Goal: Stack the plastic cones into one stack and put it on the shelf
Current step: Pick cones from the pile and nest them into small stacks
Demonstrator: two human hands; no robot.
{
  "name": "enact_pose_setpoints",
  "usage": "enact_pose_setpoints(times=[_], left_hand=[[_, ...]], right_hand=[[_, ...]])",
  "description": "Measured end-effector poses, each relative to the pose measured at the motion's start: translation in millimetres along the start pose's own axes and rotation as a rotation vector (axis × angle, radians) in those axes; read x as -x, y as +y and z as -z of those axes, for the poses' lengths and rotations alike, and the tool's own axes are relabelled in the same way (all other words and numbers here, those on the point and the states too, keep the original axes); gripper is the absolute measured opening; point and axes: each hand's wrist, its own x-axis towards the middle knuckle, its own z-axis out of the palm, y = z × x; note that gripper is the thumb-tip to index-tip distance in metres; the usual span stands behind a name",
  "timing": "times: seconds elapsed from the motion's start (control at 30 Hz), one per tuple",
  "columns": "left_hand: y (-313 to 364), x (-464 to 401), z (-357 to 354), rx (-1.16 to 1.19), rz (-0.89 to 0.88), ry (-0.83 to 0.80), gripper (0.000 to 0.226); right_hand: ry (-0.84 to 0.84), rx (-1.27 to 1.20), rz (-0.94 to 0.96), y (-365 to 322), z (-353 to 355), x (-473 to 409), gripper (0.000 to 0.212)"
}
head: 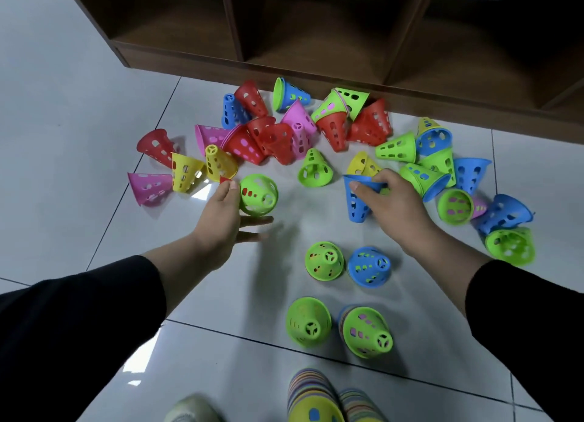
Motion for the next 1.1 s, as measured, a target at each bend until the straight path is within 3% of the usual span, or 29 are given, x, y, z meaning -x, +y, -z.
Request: enact_pose_setpoints(times=[0.2, 0.4, 0.47, 0.53, 0.63, 0.7, 0.8, 0.93, 1.1], left_hand=[[19, 22, -10, 0.19, 0.103, -0.108, 0.05], [16, 47, -20, 0.001, 0.143, -0.249, 0.042], [9, 55, -22, -0.148, 0.118, -0.293, 0.053], [2, 62, -26, -0.308, 0.053, -0.317, 0.054], [0, 69, -34, -0.747, -0.073, -0.37, 0.049], [1, 68, -41, -1.181, -0.205, -0.41, 0.059], [2, 64, -55, -1.558, -0.394, -0.475, 0.078], [-6, 59, -81, -1.82, -0.575, -0.547, 0.101], [-21, 52, -101, -1.904, -0.747, -0.515, 0.107]], right_hand=[[-0.058, -0.039, 0.06, -12, 37, 38, 0.03], [-0.311, 0.498, 0.069, -26, 78, 77, 0.063], [-0.401, 0.712, 0.08, -21, 78, 85, 0.082], [-0.45, 0.832, 0.092, -13, 71, 92, 0.089], [-0.425, 0.881, 0.127, -3, 57, 100, 0.076], [-0.388, 0.909, 0.136, 2, 49, 101, 0.061], [-0.35, 0.928, 0.14, 6, 39, 97, 0.055], [-0.364, 0.941, 0.133, 9, 30, 95, 0.052], [-0.375, 0.878, 0.104, 17, 20, 96, 0.043]])
